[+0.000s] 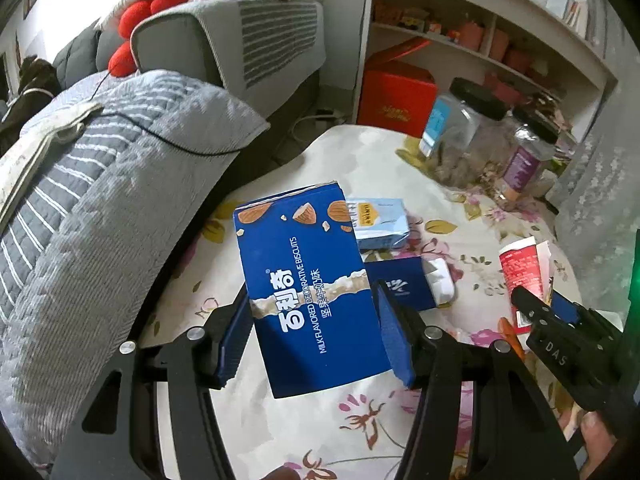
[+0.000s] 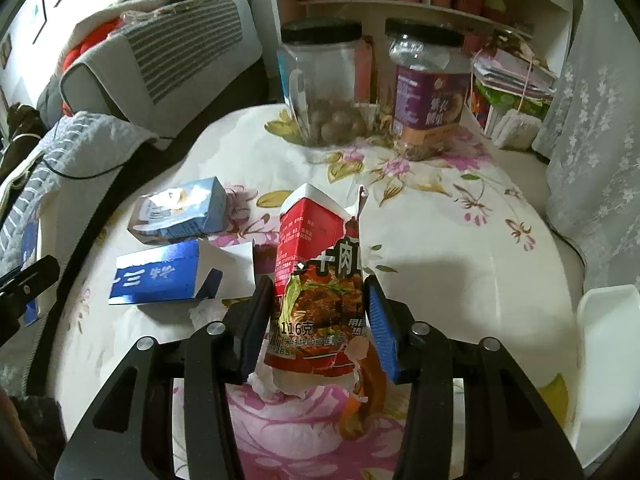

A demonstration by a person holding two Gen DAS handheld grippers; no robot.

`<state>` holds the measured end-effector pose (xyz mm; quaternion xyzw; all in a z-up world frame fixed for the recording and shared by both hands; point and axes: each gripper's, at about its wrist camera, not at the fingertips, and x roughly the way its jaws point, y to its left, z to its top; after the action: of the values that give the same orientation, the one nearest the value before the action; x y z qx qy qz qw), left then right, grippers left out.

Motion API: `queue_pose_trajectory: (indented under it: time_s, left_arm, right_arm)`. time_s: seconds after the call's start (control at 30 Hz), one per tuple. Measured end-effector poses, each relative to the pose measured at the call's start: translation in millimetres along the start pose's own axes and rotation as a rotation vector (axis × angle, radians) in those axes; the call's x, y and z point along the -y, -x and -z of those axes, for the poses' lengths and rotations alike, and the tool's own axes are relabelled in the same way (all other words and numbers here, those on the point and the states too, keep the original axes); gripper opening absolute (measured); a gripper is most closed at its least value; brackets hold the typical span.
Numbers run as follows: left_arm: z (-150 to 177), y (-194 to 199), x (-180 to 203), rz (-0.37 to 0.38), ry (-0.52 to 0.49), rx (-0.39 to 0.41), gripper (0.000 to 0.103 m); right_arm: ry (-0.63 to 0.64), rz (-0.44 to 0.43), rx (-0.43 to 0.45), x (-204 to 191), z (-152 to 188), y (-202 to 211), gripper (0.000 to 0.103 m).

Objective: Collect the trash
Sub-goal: 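Carry the biscuit box and snack bag in both grippers over the white bin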

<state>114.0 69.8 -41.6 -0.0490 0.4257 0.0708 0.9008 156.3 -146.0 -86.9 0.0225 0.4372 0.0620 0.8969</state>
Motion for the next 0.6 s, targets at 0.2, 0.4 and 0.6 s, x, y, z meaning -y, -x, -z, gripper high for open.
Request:
queue_pose_trajectory:
  time_s: [0.2,0.4,0.6]
  left_arm:
    - [1,15,13,0.013,-0.017,0.029,0.058]
    - [7,22,26,0.018,-0.039,0.051,0.058]
    - [14,25,39,0.025,-0.057,0.053,0.058]
  right_arm:
    - [-0.007,0.000,0.031,7,3,21,0.044]
    - [-0.012,0.017,0.059,20,8,42,0.045]
    - [-0.040,0.032,0.088,40,10,61,0.045]
